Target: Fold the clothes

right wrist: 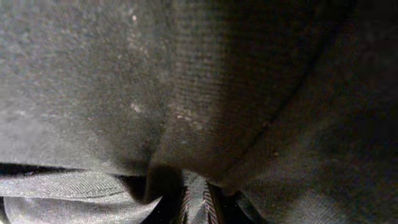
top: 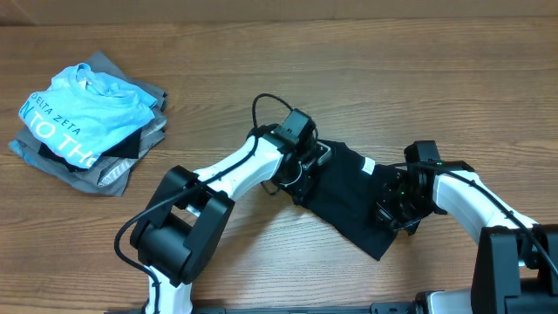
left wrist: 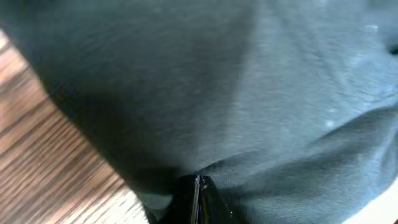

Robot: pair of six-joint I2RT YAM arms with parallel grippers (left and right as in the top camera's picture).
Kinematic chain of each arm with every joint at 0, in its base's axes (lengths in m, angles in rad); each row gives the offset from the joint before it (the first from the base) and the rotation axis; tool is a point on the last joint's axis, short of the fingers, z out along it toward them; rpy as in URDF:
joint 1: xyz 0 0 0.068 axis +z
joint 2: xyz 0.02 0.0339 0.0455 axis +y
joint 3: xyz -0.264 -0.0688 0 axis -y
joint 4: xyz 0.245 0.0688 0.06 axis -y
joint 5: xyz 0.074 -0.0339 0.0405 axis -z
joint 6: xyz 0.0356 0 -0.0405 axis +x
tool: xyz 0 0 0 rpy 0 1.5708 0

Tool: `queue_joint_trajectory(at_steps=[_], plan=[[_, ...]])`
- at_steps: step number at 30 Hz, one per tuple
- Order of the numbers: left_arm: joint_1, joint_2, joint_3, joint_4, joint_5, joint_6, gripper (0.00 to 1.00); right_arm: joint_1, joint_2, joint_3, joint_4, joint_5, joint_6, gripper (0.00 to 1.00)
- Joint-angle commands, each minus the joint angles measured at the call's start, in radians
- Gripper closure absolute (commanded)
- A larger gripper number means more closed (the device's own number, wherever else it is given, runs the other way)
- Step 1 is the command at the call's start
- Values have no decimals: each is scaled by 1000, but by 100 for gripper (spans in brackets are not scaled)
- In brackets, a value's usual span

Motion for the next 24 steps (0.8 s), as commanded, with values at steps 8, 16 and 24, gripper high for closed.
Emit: queue_joint_trajectory(at_steps=[8,16,24], plan=[[150,24,75,-148,-205,-92,94,-7,14,-24,-16,93,-4,85],[255,-69,230,-367,108,49,81,-7,2,6,-42,32,-140,78],[128,-84,172,-417,232,135,60,-6,-249,134,-117,-92,-251,55]])
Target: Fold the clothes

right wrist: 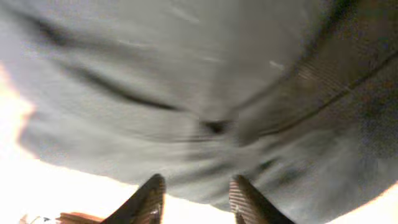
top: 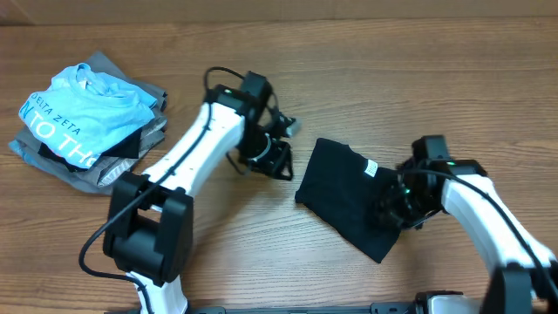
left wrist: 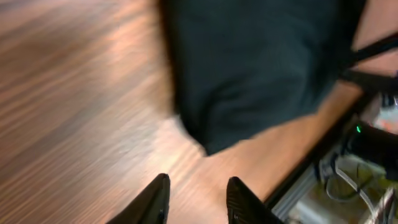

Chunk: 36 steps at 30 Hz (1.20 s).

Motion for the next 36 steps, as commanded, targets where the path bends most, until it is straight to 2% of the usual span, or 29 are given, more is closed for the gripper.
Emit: queue_joint_trajectory(at_steps=[1,2,3,10,12,14,16,23,27,29,31,36], plan=[[-79,-13,-57,33,46,50,57,-3,-143,88,-31,-41,-57,49],[-93,-12,-77,50,43,48,55,0,-162,89,-41,-41,-57,42],[-104,-10,-98,67,40,42,54,2,-174,89,-58,-41,-56,39],[-117,-8,-217,197,-27,-44,54,19,-154,63,-193,15,-9,38],[-117,-8,-227,214,-26,-44,61,19,-144,26,-197,45,33,36],[-117,-8,-227,220,-27,-44,77,19,-134,-19,-196,51,68,37],[-117,-8,-227,236,-27,-44,84,19,-123,-72,-187,62,100,38],[-113,-8,-227,302,-27,-44,94,18,-119,-233,-47,86,277,39],[-102,-8,-226,316,-28,-44,96,18,-119,-312,100,84,307,60],[-86,-8,-225,312,-35,-44,96,17,-119,-328,119,76,308,82],[-59,-8,-220,284,-55,-44,96,16,-119,-325,96,76,307,94],[68,-12,-192,210,-93,-58,96,16,-119,-325,47,76,307,96]])
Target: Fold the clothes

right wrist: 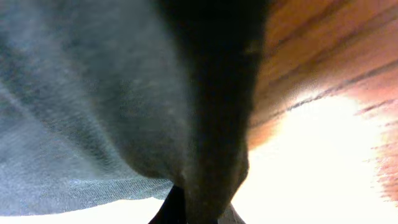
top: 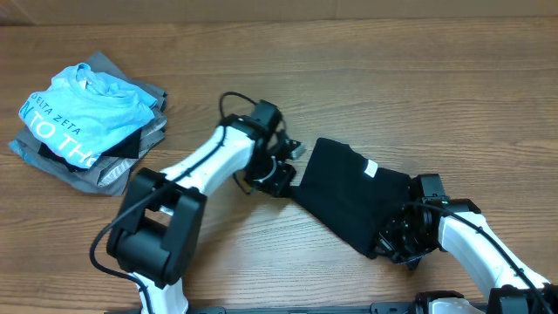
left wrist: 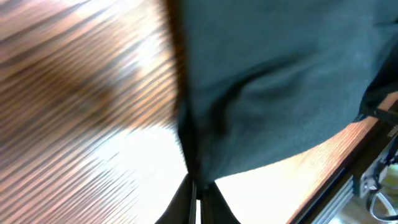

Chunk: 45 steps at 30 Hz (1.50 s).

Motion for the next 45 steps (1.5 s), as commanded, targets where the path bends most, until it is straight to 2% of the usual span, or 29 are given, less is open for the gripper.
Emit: queue_joint_trajectory(at_steps=[1,3,4,5,6,10,16,21,22,24,25,27,29,30,31,33,34,37,39,42,45], plan=[[138,-12,44,-42,-60,-10,96,3,9,-30,-38,55,10,96],[193,-13,66,-71,-57,-9,96,3,9,-30,-45,37,-5,90],[219,-13,78,-85,-48,-8,96,5,9,-30,-45,8,-24,83],[251,-13,98,-106,-25,0,86,5,9,-30,-38,-55,-71,72],[270,-13,114,-126,-10,14,82,5,9,-30,-34,-100,-102,67],[315,-18,185,-209,5,54,72,5,9,-14,-67,-232,-184,56],[280,-31,246,-263,195,140,72,4,-50,66,-151,-228,-206,55],[150,-30,245,-248,200,152,90,3,-175,176,-155,-129,-115,55],[127,-30,245,-249,196,134,91,3,-187,190,-153,-123,-114,54],[85,-30,245,-247,158,60,85,3,-210,220,-124,-118,-114,51],[63,-30,245,-245,135,26,76,4,-219,225,-87,-121,-124,50],[33,-30,245,-230,135,4,67,7,-220,224,-31,-114,-124,53],[13,-30,245,-203,152,1,62,8,-208,222,2,-100,-124,61],[0,-30,245,-183,151,-11,65,9,-200,222,13,-88,-124,66],[-23,-28,244,-159,146,-15,75,8,-182,222,23,-61,-120,71],[-52,-24,244,-145,108,-22,91,8,-147,222,28,-4,-92,72],[-69,-20,239,-137,65,-37,96,8,-124,222,29,22,-72,74],[-122,-1,204,-87,-58,-71,96,8,-29,218,47,41,-47,79],[-148,38,151,-8,-76,-73,96,9,65,217,49,39,-40,88],[-145,95,128,15,-104,-92,96,9,134,217,45,38,-40,88],[-92,141,130,12,-112,-102,85,9,187,217,46,48,-45,86]])
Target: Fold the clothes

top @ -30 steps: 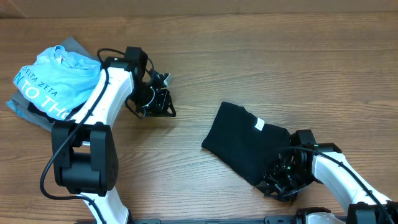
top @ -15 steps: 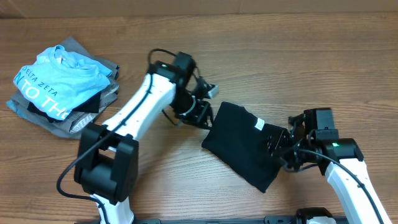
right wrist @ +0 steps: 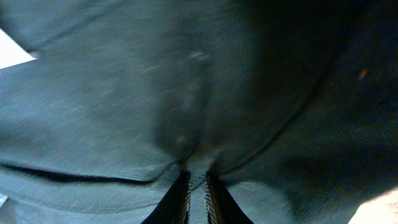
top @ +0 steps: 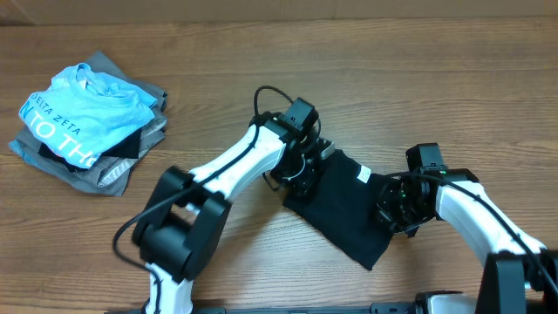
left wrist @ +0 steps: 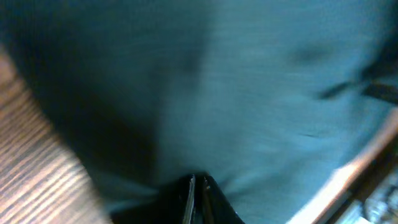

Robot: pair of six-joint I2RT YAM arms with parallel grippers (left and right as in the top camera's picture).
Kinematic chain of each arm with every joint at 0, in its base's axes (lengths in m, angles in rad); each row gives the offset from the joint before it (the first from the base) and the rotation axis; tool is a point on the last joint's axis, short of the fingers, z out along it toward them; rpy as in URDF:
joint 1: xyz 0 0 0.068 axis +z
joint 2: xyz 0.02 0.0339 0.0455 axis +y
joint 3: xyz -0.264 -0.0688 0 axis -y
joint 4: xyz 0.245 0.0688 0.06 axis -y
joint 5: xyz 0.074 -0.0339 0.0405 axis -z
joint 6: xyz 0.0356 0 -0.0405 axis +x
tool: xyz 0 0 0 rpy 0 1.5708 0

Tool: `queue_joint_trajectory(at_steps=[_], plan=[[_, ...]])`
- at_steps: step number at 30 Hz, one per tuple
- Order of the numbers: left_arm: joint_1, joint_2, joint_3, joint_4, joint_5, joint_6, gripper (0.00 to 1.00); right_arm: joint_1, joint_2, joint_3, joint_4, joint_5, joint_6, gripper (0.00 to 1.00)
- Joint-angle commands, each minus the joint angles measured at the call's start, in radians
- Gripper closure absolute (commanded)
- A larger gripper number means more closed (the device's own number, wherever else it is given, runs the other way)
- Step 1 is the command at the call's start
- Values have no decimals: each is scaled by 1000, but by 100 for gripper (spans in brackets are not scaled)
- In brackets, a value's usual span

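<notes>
A folded black garment (top: 349,209) with a small white tag lies on the wooden table right of centre. My left gripper (top: 301,179) sits at its upper left edge, shut on the black cloth (left wrist: 236,93), which fills the left wrist view. My right gripper (top: 397,208) is at the garment's right edge, its jaws pinched on a fold of the same dark fabric (right wrist: 155,93). The cloth hides most of both pairs of fingers.
A pile of clothes (top: 87,122) with a light blue printed shirt on top lies at the far left of the table (top: 392,78). Both white arms reach in from the near edge.
The left gripper has moved right with the garment's left edge, and the right gripper has moved up and away from the front edge. The black garment now looks narrower and more bunched.
Both grippers were pinching the black garment at first. Then both stood open, the left one away to the upper left of the cloth. Later each was shut on an edge, the right low at the near corner. Now they hold it closer together.
</notes>
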Motion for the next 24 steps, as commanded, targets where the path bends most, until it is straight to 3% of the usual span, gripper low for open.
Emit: queue_joint_trajectory(at_steps=[1,5,10,13,18,24], plan=[[79,51,-8,-9,-38,-36,80,3,27,11,1,28,3,86],[180,23,66,-95,47,-21,62,3,26,11,0,37,-3,84],[307,5,180,-188,183,74,21,3,26,11,1,37,-3,83],[329,13,168,-185,246,131,8,3,26,11,1,42,-3,83],[278,52,102,-126,259,142,0,3,26,11,5,46,-3,83],[186,180,81,-113,306,77,3,3,26,11,7,48,-3,83]])
